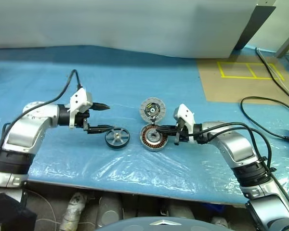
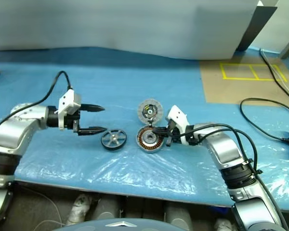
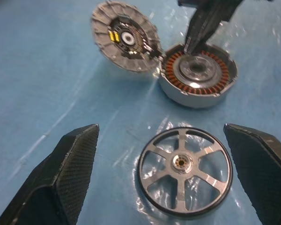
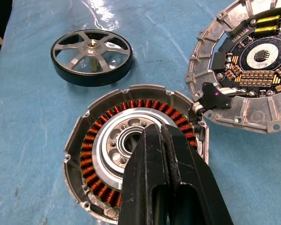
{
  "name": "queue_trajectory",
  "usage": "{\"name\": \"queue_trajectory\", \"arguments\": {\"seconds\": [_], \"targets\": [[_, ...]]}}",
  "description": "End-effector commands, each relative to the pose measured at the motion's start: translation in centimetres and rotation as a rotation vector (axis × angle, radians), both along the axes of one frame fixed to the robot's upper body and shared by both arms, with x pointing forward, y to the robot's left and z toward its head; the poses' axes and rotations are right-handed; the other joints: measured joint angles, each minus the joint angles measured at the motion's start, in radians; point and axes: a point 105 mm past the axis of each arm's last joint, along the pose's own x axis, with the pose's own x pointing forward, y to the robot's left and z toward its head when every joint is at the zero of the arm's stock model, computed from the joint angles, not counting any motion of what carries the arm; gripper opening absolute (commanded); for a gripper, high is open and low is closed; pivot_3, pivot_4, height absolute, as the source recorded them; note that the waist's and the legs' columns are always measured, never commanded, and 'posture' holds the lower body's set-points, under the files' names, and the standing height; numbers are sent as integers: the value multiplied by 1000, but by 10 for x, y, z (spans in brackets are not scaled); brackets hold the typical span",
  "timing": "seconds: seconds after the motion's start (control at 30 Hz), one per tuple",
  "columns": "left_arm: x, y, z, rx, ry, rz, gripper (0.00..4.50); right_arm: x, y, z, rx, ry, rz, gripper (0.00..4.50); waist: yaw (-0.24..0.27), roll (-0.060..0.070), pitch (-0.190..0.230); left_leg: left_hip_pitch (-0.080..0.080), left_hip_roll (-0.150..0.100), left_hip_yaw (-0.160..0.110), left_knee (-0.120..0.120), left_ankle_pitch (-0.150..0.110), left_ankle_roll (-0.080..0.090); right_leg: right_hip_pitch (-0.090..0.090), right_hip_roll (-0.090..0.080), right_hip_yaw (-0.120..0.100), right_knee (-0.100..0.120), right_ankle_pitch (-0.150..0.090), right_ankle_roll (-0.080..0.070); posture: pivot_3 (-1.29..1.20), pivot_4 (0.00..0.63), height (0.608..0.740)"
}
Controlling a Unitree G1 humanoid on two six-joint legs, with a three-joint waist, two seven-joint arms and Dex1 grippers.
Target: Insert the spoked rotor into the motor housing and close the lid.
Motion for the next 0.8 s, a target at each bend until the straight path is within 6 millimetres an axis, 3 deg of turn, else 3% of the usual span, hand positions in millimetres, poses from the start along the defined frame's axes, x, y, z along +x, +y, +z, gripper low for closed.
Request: {"name": "queue_trajectory", "arguments": {"seconds": [0.03,0.37,0.8], "targets": [[-1,-2,-2,139,31,-75,4500,3,0,5,5,-46,-22,19,0,0,0,0,0,0,0,0,0,0,0,0,0,0,0,0,150,740],[4,-19,-11,256,60,-167,4500,-2,-5,-4,-4,-43,-73,19,0,0,0,-1,0,0,0,0,0,-1,0,-1,0,0,0,0,150,740],[-1,-21,-37,306,78,-169,4500,-5,-9,-10,-12,-44,-118,19,1,0,0,-1,0,0,0,0,0,-1,0,-1,0,0,0,0,150,740]]}}
